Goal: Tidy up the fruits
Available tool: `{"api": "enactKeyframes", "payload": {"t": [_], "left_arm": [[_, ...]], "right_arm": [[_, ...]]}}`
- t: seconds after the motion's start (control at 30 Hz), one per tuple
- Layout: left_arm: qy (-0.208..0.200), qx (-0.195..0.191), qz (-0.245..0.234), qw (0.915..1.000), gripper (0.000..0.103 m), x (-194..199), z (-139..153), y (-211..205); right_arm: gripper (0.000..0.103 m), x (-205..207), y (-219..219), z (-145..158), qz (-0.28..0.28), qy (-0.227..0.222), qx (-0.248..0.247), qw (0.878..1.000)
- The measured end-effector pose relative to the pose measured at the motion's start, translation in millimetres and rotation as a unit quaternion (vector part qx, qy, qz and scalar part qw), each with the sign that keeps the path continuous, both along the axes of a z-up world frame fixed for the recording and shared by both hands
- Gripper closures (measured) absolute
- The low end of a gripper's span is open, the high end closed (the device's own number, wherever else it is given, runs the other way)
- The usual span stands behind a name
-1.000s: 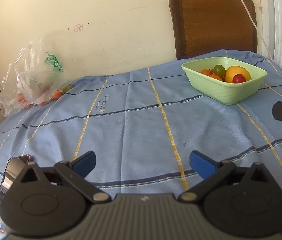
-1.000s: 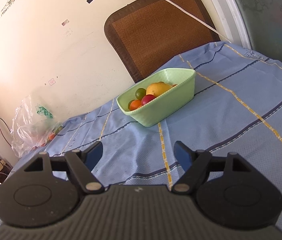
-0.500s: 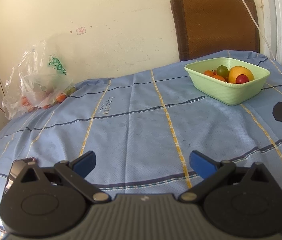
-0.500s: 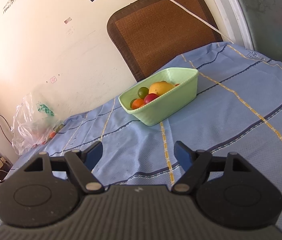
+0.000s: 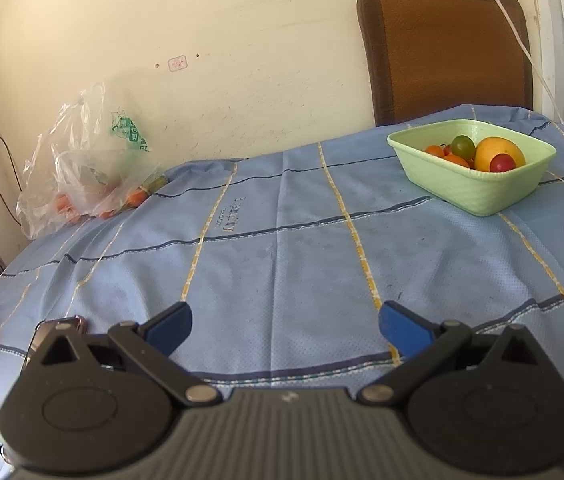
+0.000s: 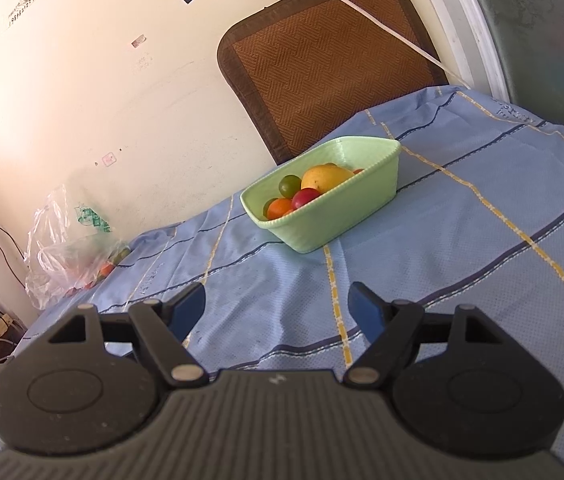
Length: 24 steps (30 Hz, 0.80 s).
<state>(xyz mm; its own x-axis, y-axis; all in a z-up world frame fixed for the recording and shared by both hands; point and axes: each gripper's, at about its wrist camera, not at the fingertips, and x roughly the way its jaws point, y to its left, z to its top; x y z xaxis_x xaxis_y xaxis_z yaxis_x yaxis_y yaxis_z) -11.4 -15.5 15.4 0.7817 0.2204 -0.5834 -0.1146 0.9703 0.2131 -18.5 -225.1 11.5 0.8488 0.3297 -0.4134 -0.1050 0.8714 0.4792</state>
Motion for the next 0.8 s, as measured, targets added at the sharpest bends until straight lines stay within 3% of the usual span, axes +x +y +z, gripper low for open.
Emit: {"api": "enactKeyframes", "payload": {"t": [0.8], "left_arm": [[0.003, 0.026, 0.02, 0.9995, 0.0, 2.7, -4.2, 3.3]], "right_arm": [[0.023, -0.2, 0.9, -1.3, 0.002, 0.0, -0.001, 1.0]]}}
